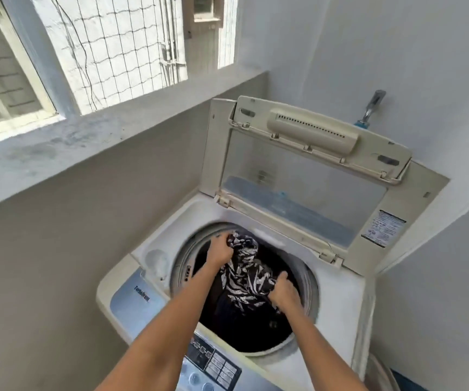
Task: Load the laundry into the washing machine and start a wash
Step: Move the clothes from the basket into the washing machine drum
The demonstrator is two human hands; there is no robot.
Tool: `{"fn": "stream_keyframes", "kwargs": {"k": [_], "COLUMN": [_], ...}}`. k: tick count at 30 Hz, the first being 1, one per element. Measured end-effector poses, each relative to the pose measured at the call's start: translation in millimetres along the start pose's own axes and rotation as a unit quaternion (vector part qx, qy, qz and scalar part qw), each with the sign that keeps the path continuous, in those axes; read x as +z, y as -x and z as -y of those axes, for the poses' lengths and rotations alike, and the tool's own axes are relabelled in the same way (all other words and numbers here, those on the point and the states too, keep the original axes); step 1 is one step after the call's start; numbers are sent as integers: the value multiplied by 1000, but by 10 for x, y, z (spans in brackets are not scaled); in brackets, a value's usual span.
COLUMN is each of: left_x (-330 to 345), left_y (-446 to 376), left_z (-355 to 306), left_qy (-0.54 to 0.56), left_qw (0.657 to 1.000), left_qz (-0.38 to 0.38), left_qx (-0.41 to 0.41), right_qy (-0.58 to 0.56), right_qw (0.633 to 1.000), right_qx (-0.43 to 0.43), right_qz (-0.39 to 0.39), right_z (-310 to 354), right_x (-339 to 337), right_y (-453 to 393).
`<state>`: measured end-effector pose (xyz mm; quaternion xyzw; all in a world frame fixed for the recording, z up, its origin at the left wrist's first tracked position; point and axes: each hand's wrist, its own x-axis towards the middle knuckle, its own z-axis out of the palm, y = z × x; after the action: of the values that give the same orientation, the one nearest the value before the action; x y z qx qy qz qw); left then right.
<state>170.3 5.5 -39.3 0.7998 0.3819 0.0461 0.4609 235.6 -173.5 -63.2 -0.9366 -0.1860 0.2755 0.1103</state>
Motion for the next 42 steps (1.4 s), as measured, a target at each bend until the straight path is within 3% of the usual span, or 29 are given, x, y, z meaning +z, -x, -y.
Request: {"fn": "stream_keyframes", "kwargs": {"k": [4, 7, 9, 11, 13, 15, 18, 21, 25, 28, 32, 36, 40, 42], "left_x": [485, 699, 766, 794, 811, 866, 1169, 1651, 2475, 3155, 4016, 4798, 5398, 5649], "left_y": [87, 143, 148, 166, 191, 207, 318, 571, 1054, 1378, 1634, 1601, 1412, 1275], "left_z": [533, 658, 633, 497, 229, -116, -810, -1451, -1880, -1804, -1297, -419, 638, 1130], "left_qy": [-31, -31, -45, -41, -50, -63, -53, -31, -45, -50, -87, -160, -243, -296], "left_qw": [989, 983, 983, 986, 991, 989, 973, 951, 910, 910, 910, 918, 909, 893], "left_qz": [92, 131, 138, 139, 127, 118, 148, 187, 263, 322, 370, 355, 337, 340], "left_qx": [-114, -125, -113, -80, -16, 64, 167, 246, 317, 258, 164, 79, -4, 3], "right_qy": [48, 73, 98, 83, 9, -74, -176, -256, -347, -392, -469, -479, -503, -517], "right_qw": [983, 963, 957, 977, 999, 992, 957, 911, 859, 838, 823, 822, 784, 772], "right_qx": [-5, 0, -15, -19, -15, -13, 25, 88, 160, 217, 253, 296, 364, 370], "right_qz": [176, 258, 273, 197, 34, -100, -229, -311, -340, -310, -196, -89, -1, 19], "right_z": [-144, -143, -123, -110, -136, -172, -482, -1030, -1903, -2588, -3357, -4017, -4525, -4712], "right_x": [468, 618, 620, 488, 220, -136, -650, -930, -975, -783, -152, 791, 1757, 2207], "right_y": [2, 11, 30, 53, 76, 123, 217, 330, 553, 704, 746, 509, 210, 28]}}
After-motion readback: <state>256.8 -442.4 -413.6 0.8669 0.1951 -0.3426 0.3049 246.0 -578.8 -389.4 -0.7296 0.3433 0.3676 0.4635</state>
